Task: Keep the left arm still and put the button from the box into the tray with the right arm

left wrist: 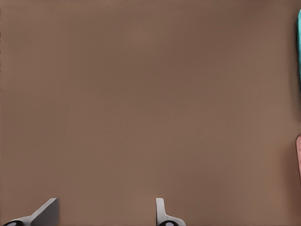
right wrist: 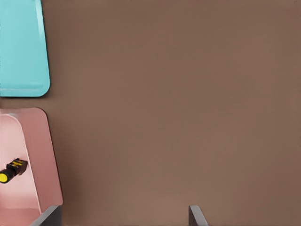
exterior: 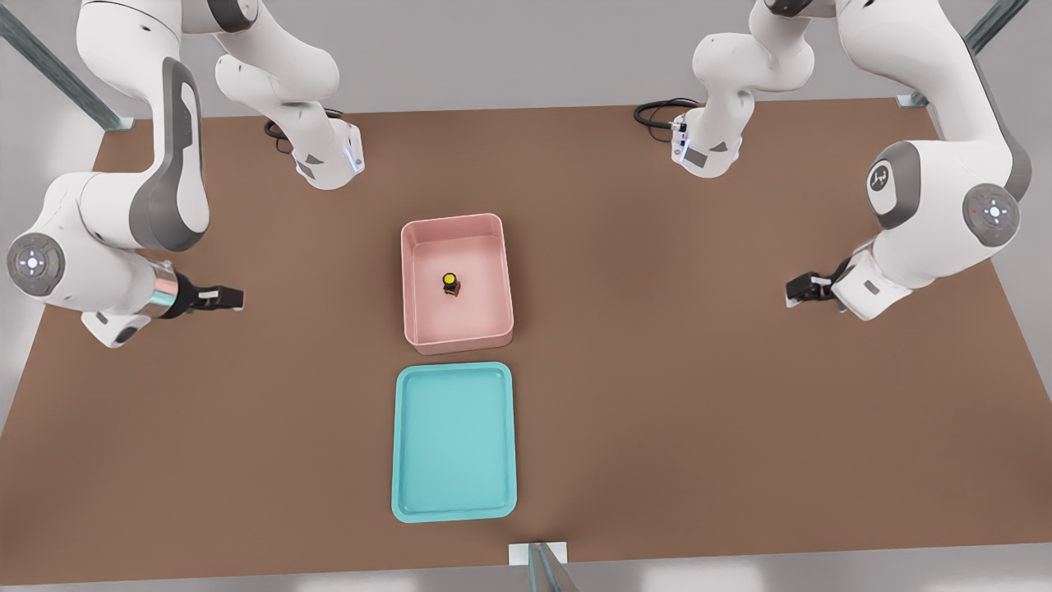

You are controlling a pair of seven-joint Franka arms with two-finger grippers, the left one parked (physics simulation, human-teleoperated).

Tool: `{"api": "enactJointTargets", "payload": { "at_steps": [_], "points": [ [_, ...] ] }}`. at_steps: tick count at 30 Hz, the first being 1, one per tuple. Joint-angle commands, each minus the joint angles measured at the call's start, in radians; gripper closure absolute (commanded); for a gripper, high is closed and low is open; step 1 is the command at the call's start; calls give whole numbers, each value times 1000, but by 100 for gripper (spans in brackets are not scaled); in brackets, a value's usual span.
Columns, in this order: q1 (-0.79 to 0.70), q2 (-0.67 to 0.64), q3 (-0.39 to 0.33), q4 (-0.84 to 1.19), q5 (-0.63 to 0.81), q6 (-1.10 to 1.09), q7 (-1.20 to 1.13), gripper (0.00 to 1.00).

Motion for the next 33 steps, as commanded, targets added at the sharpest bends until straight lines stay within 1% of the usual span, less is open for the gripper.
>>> {"api": "enactJointTargets", "payload": {
  "at_steps": [1, 2, 4, 6, 9, 10, 11, 12, 13, 14, 17, 19, 22, 26, 29, 33],
  "points": [
    [2, -1, 0, 1, 4, 56, -73, 0],
    [34, 1, 10, 1, 8, 61, -39, 0],
    [226, 40, 12, 4, 7, 72, 238, 0],
    [382, 86, 14, 21, 31, 145, 494, 0],
    [474, 126, 15, 5, 37, 230, 711, 0],
    [516, 117, 17, -62, 40, 315, 799, 0],
    [543, 76, 18, -162, 42, 410, 855, 0],
    [569, 24, 18, -267, 43, 484, 878, 0],
    [589, -13, 18, -335, 45, 507, 892, 0],
    [598, -49, 30, -439, 46, 593, 903, 0],
    [598, -73, 84, -576, 46, 730, 982, 0],
    [600, -44, 118, -587, 46, 751, 1034, 0],
    [605, 39, 158, -588, 46, 854, 1162, 0],
    [612, 97, 159, -598, 46, 923, 1163, 0],
    [612, 103, 161, -630, 46, 969, 1165, 0],
    [612, 132, 161, -637, 45, 968, 1163, 0]
  ]
}}
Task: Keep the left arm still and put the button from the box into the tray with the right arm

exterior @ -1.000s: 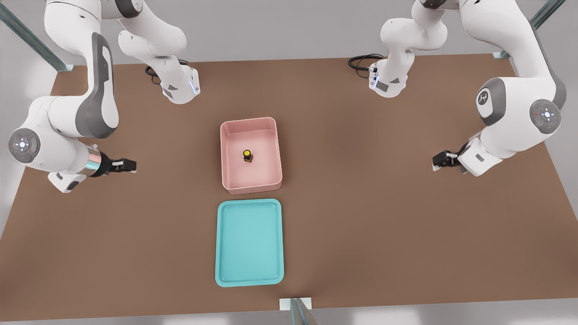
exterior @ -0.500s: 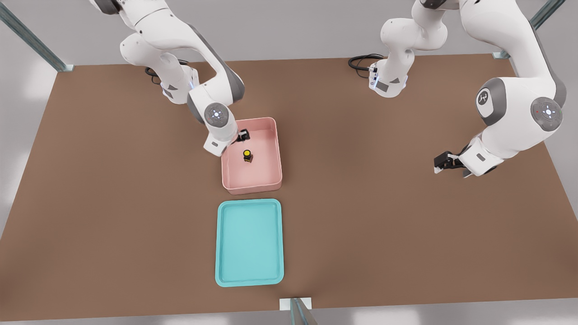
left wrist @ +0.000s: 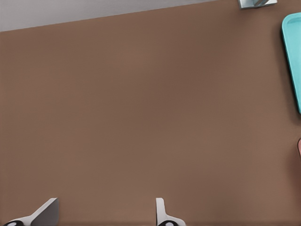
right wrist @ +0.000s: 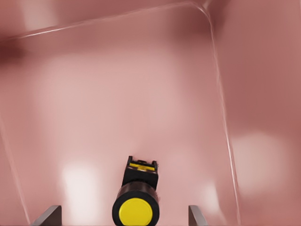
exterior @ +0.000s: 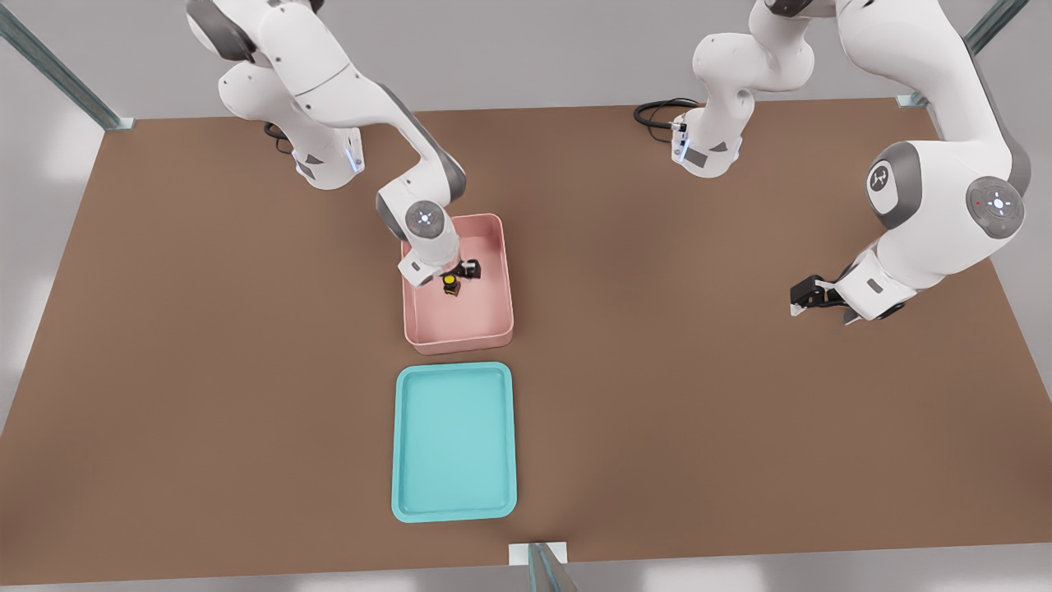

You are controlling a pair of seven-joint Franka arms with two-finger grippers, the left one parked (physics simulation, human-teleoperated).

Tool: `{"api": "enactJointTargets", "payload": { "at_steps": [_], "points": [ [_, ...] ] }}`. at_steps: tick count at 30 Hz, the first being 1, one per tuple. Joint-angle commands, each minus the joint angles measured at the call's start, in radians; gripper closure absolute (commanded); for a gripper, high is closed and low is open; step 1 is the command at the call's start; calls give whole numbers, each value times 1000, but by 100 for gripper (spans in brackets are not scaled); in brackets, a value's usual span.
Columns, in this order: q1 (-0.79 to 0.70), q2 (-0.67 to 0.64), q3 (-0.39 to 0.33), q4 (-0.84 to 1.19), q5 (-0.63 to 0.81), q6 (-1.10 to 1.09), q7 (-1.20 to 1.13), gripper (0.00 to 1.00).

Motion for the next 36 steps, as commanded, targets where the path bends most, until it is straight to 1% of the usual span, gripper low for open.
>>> {"api": "enactJointTargets", "payload": {
  "at_steps": [1, 5, 10, 21, 22, 23, 27, 28, 31, 32, 36],
  "points": [
    [1, 10, 0, -2, 0, 60, 305, 0],
    [12, 30, 2, -10, 0, 60, 307, 0],
    [12, 13, 0, -60, -3, 65, 305, 0],
    [1, 11, -6, -76, -11, 61, 293, 0],
    [1, 13, -6, -76, -11, 61, 294, 5],
    [1, 13, -6, -74, -11, 61, 296, 22],
    [-13, 17, -11, -60, -12, 63, 299, 20],
    [-13, 17, -11, -59, -12, 63, 304, 25],
    [-13, 16, -12, -59, -12, 61, 307, 45],
    [-13, 14, -12, -56, -12, 61, 307, 49],
    [-14, -7, -15, -45, -9, 48, 311, 50]
  ]
}}
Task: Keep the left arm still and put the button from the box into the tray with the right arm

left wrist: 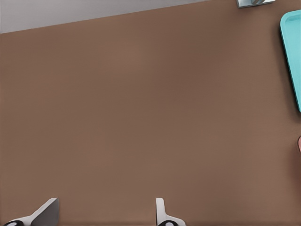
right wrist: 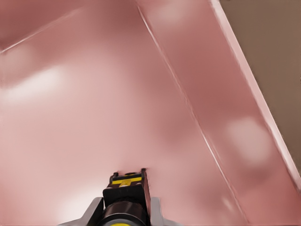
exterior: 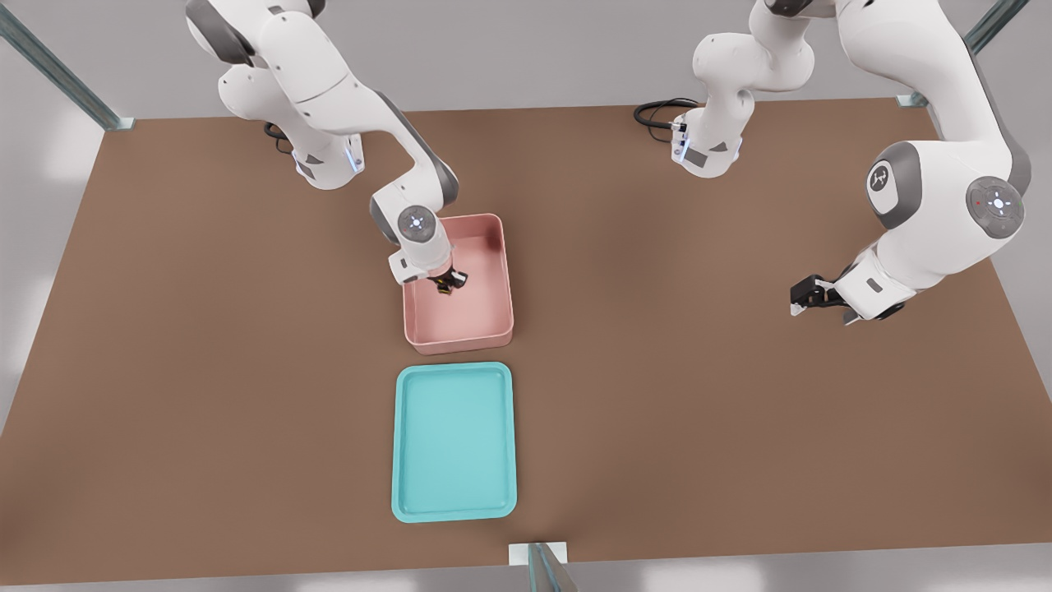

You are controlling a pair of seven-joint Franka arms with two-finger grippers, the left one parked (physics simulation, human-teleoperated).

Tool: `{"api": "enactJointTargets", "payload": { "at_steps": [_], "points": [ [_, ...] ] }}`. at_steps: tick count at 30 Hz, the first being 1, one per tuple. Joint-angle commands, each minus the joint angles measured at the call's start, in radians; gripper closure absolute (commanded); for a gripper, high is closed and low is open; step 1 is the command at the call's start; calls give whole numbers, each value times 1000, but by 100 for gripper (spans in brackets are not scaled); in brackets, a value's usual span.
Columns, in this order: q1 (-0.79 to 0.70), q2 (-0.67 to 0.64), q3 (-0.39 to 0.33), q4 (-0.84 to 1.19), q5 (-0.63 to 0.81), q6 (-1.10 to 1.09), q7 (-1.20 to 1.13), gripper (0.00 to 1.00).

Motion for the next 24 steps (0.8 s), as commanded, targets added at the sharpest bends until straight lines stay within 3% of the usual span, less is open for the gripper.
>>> {"api": "enactJointTargets", "payload": {
  "at_steps": [1, 5, 11, 17, 24],
  "points": [
    [-1, -21, -1, 10, 7, -26, 47, 50],
    [-15, -61, -2, 79, 8, -131, 47, 53],
    [-120, -24, -4, 447, -2, -431, 31, 52],
    [-169, 344, -9, 1030, -56, -665, 25, 52],
    [-203, 651, -58, 1339, -57, -652, 13, 52]
  ]
}}
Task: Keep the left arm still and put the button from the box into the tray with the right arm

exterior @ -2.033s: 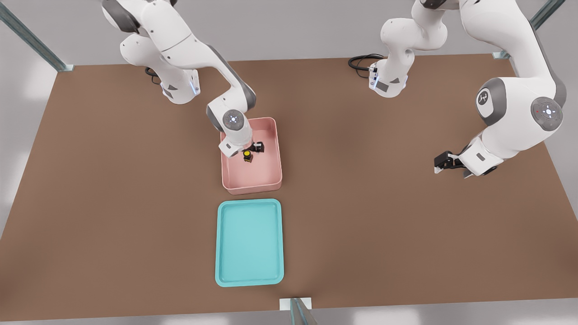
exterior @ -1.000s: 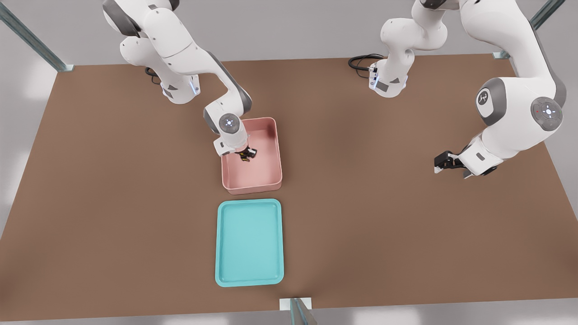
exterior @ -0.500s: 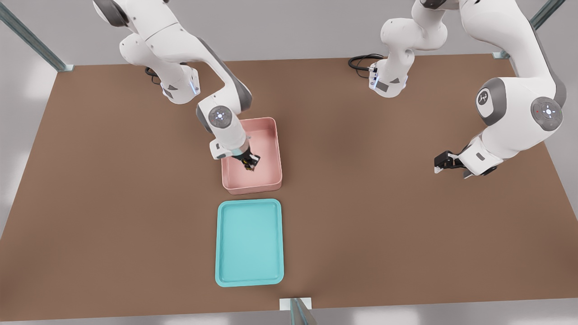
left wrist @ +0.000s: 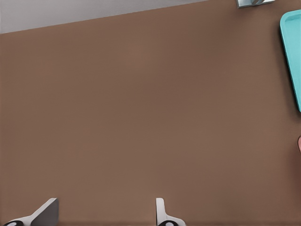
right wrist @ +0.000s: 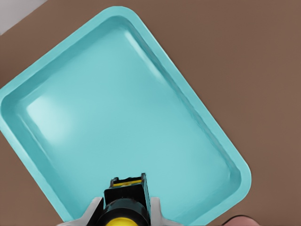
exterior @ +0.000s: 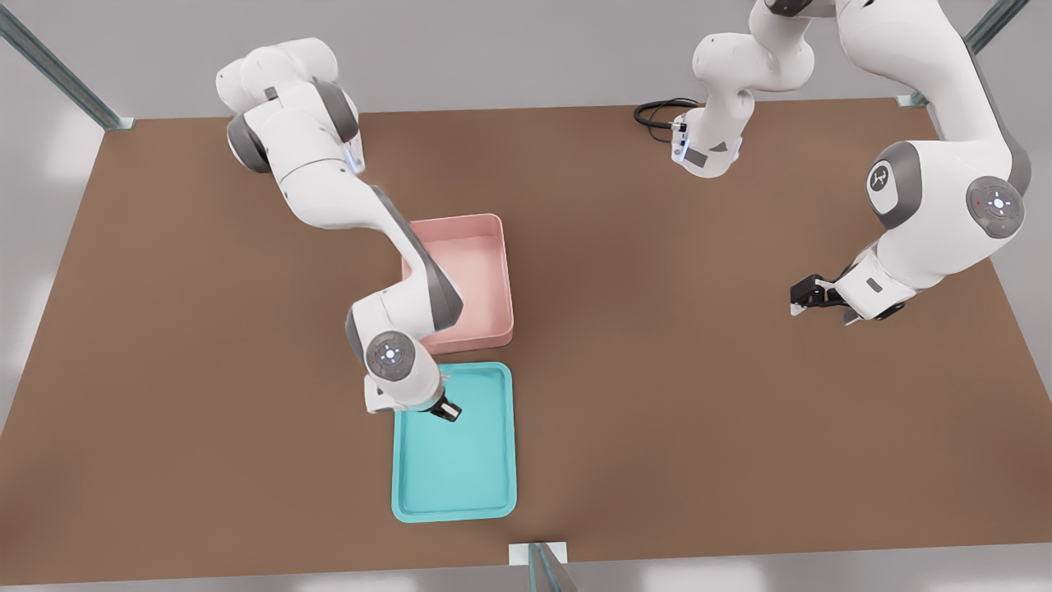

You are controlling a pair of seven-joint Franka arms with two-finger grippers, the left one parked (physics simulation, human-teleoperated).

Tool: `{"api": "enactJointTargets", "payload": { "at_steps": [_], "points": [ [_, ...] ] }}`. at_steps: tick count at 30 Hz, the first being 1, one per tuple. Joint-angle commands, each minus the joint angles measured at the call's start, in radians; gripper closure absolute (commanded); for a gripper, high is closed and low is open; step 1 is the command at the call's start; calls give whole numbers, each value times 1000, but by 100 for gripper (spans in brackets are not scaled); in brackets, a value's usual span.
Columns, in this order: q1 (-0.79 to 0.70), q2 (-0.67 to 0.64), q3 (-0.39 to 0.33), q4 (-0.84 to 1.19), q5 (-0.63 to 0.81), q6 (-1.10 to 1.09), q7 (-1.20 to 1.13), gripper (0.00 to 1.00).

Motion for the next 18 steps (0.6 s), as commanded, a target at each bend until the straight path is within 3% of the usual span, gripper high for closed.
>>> {"api": "enactJointTargets", "payload": {
  "at_steps": [1, 8, 10, 12, 14, 15, 17, 18],
  "points": [
    [-5, 50, -1, 47, -4, -47, -4, 52],
    [-5, 150, -1, 110, -4, 49, 0, 47],
    [-5, 150, -4, 110, -4, 51, -1, 0],
    [-7, 138, -9, 107, -4, 66, -4, 0],
    [-19, 40, 8, 97, -6, -56, -33, 0],
    [-47, -20, 13, 78, 8, -115, -153, 0],
    [-142, -388, 3, -413, 30, -83, -714, 0],
    [-206, -544, 3, -598, 28, -69, -823, 0]
  ]
}}
